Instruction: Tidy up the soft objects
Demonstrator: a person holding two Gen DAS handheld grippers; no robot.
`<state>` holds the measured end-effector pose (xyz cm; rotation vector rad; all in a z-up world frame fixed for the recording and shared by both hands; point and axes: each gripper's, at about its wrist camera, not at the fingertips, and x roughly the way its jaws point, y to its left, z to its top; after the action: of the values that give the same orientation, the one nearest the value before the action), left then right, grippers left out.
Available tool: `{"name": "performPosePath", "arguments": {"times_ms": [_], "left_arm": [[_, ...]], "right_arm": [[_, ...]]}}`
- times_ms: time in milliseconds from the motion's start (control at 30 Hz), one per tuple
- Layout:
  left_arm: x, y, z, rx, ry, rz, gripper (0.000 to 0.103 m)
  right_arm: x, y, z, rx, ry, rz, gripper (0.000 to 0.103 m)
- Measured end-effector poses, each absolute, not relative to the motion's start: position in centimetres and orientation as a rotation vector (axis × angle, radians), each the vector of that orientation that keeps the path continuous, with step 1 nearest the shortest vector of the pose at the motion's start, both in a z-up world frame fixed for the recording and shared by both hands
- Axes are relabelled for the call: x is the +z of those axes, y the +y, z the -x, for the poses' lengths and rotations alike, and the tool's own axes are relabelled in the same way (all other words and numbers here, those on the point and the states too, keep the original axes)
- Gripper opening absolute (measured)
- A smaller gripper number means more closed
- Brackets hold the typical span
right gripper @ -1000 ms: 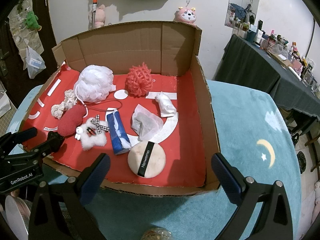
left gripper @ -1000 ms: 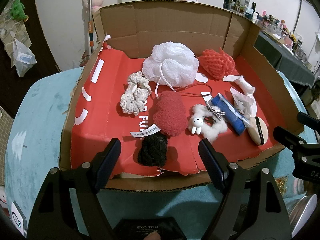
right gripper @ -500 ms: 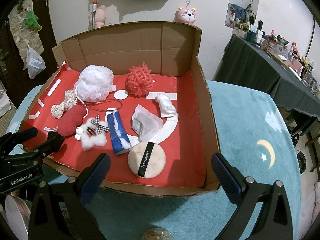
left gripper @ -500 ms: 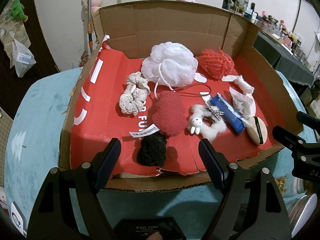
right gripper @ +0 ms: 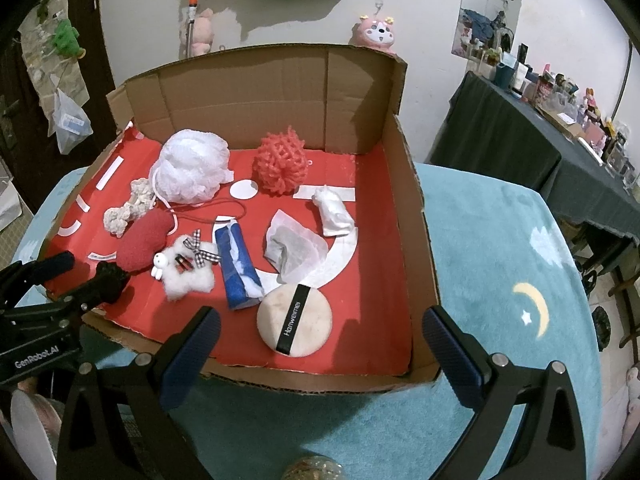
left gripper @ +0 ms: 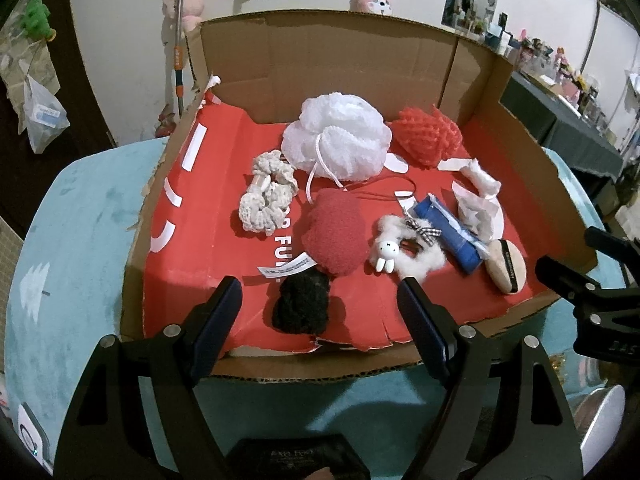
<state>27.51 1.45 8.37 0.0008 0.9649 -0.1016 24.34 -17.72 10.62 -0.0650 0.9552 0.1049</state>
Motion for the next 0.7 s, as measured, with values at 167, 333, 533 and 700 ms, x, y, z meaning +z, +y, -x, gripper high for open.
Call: {"name": "performPosePath", "arguments": {"times_ms": [167, 333, 533, 700], "left_arm": [[9.4, 1.7, -26.8, -0.11, 0.942, 0.01, 0.079], [11.5, 2.2, -25.2, -0.086, 0.881, -0.003, 0.079], [14.0, 2.8, -21.9, -0.088, 0.808, 0.015, 0.079], [15.6, 2.6, -18.0, -0.114, 0.739, 0.016, 0.08]], "right_arm": [[10.8, -17.6, -24.1, 0.103, 0.95, 0.064, 0.103], [12.4, -17.8, -23.2, 0.1, 0.912, 0.057, 0.103], [15.3, -19.0, -20.5, 0.077, 0.836, 0.041, 0.103], [18.1, -19.6, -16.0, 0.092, 0.742, 0.04, 0.103]]}}
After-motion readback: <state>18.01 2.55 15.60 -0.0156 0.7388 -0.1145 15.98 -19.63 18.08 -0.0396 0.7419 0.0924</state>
